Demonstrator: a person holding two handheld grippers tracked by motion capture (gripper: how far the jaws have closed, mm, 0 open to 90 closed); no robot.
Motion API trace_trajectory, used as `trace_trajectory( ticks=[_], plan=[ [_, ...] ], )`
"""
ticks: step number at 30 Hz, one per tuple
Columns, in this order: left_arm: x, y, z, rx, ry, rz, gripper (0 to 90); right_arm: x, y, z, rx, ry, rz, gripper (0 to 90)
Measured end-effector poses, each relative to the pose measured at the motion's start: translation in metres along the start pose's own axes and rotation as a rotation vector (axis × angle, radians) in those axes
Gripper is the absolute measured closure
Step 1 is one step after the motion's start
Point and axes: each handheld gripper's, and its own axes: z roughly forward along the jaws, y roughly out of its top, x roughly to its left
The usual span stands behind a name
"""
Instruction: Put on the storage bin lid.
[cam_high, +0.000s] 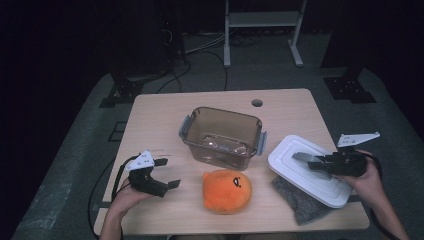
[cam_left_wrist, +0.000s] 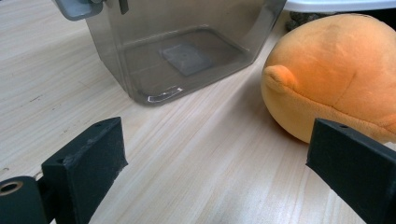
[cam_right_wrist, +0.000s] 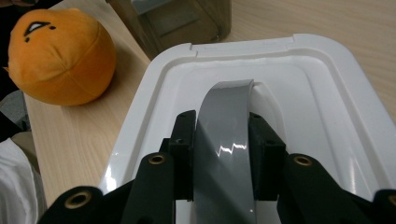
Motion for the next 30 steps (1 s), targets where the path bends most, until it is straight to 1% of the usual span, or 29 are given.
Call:
trace_trajectory(
  ticks=[9, 14, 17, 23, 26, 29, 30],
  plan=[
    [0.000, 0.000, -0.001, -0.002, -0.001, 0.003, 3.8, -0.001, -0.017, 0.023, 0.007, 0.026, 0.031, 66.0],
    [0.000, 0.000, -0.001, 0.000, -0.003, 0.002, 3.7, -0.001, -0.024, 0.028, 0.006, 0.030, 0.041, 65.8],
    [0.000, 0.000, 0.000, -0.002, -0.005, 0.001, 3.7, -0.001, -0.027, 0.028, 0.004, 0.030, 0.046, 64.9],
    [0.000, 0.000, 0.000, 0.002, -0.006, 0.001, 3.7, -0.001, -0.029, 0.028, 0.004, 0.032, 0.055, 57.5],
    [0.000, 0.000, 0.000, 0.002, -0.007, 0.001, 3.6, -0.001, -0.025, 0.024, -0.016, 0.018, 0.056, 51.0],
    [0.000, -0.001, 0.000, 0.006, -0.007, 0.005, 3.6, -0.001, -0.018, 0.016, -0.043, 0.008, 0.053, 45.9],
    [0.000, -0.001, 0.000, 0.006, -0.007, 0.005, 3.6, -0.001, -0.018, 0.016, -0.043, 0.008, 0.053, 45.9]
  ],
)
